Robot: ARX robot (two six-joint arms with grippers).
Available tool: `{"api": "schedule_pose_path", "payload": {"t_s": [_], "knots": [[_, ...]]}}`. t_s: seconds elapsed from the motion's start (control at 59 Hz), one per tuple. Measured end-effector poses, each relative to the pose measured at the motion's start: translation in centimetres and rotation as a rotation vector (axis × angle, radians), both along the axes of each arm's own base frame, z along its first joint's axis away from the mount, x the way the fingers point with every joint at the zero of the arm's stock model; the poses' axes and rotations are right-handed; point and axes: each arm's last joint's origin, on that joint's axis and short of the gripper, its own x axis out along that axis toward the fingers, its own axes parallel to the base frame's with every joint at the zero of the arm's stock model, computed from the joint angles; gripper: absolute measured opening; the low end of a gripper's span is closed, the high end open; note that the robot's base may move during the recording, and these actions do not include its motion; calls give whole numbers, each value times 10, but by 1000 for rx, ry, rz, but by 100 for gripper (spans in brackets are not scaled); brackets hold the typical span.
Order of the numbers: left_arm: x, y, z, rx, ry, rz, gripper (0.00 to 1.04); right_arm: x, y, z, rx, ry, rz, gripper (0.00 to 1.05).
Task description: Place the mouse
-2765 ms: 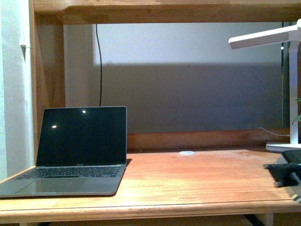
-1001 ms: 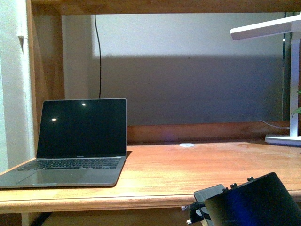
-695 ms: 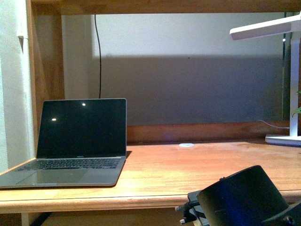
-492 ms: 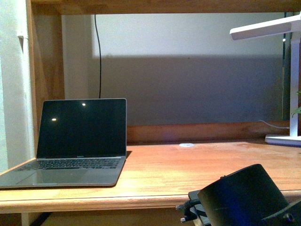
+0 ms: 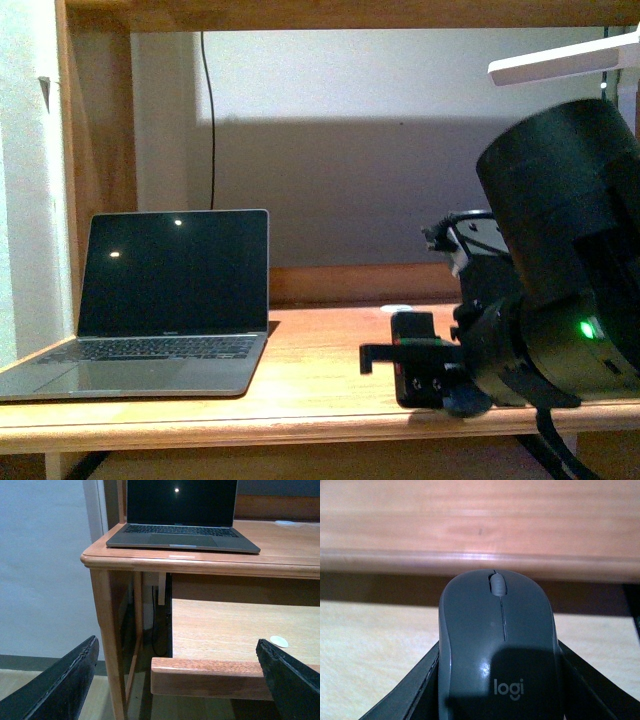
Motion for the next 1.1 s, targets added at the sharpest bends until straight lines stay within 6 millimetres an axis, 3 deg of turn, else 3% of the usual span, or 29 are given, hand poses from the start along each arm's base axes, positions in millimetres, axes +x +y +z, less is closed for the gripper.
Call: {"api": "schedule_pose_path", "payload": {"t_s": [0.187,0.373,0.695,1.103], "knots": [[0,0,0,0,0,0,97,13,17,15,-14,-37,-3,56],[0,0,0,0,0,0,97,50,45,11,-89,-65,-33,56],[0,0,0,0,0,0,97,101,75,13,-191,-100,-84,56],[0,0,0,0,0,0,97,112,108,-18,-277,-50,-79,56]]}}
